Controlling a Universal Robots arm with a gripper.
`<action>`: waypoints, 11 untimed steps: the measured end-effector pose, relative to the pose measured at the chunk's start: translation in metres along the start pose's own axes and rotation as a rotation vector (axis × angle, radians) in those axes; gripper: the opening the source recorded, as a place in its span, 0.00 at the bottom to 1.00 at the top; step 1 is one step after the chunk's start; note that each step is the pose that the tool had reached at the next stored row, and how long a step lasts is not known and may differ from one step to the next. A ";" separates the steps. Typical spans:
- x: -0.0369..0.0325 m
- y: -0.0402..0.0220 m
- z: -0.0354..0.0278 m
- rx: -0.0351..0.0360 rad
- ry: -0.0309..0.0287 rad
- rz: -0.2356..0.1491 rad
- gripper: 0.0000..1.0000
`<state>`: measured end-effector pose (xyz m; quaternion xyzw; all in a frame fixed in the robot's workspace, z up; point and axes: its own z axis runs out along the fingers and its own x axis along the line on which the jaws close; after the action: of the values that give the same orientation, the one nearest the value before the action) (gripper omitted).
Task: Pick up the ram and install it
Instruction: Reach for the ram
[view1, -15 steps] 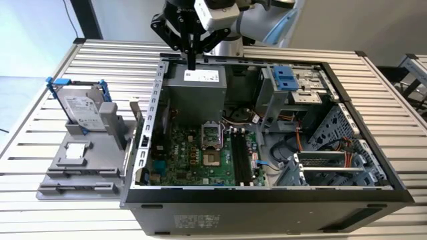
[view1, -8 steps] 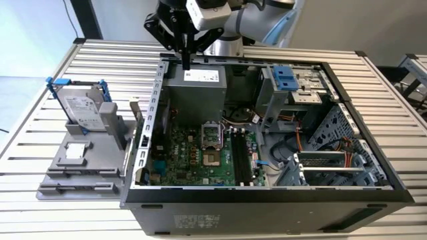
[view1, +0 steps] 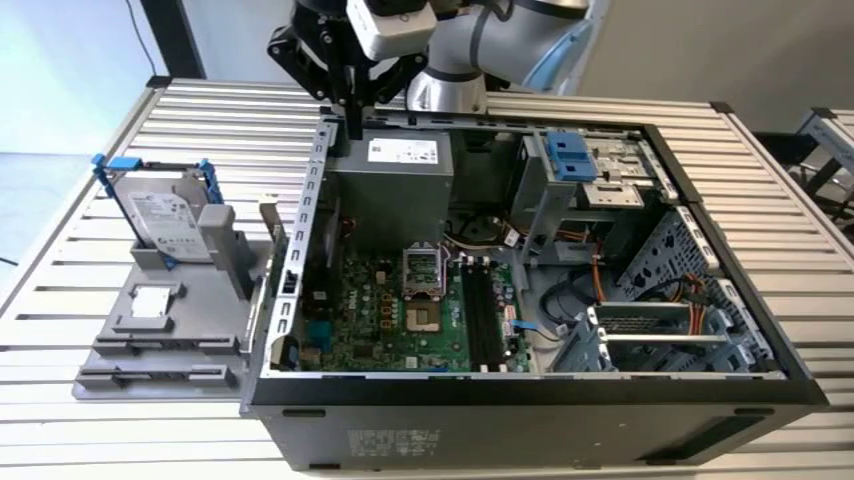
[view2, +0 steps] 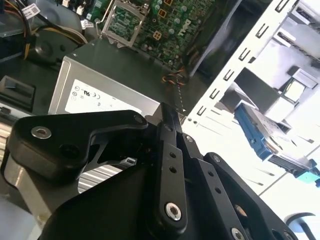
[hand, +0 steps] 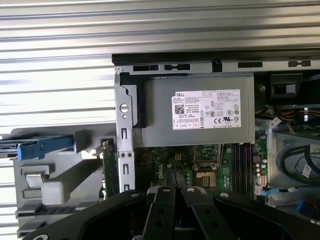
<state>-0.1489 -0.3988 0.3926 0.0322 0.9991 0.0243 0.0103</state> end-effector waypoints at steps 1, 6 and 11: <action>0.0026 -0.0002 0.0000 0.0000 0.0000 -0.001 0.00; 0.0136 -0.0009 -0.0003 -0.0002 0.0005 -0.010 0.00; 0.0212 -0.0013 -0.0004 -0.0007 0.0016 -0.034 0.00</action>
<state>-0.1701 -0.3988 0.3926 0.0149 0.9995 0.0245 0.0099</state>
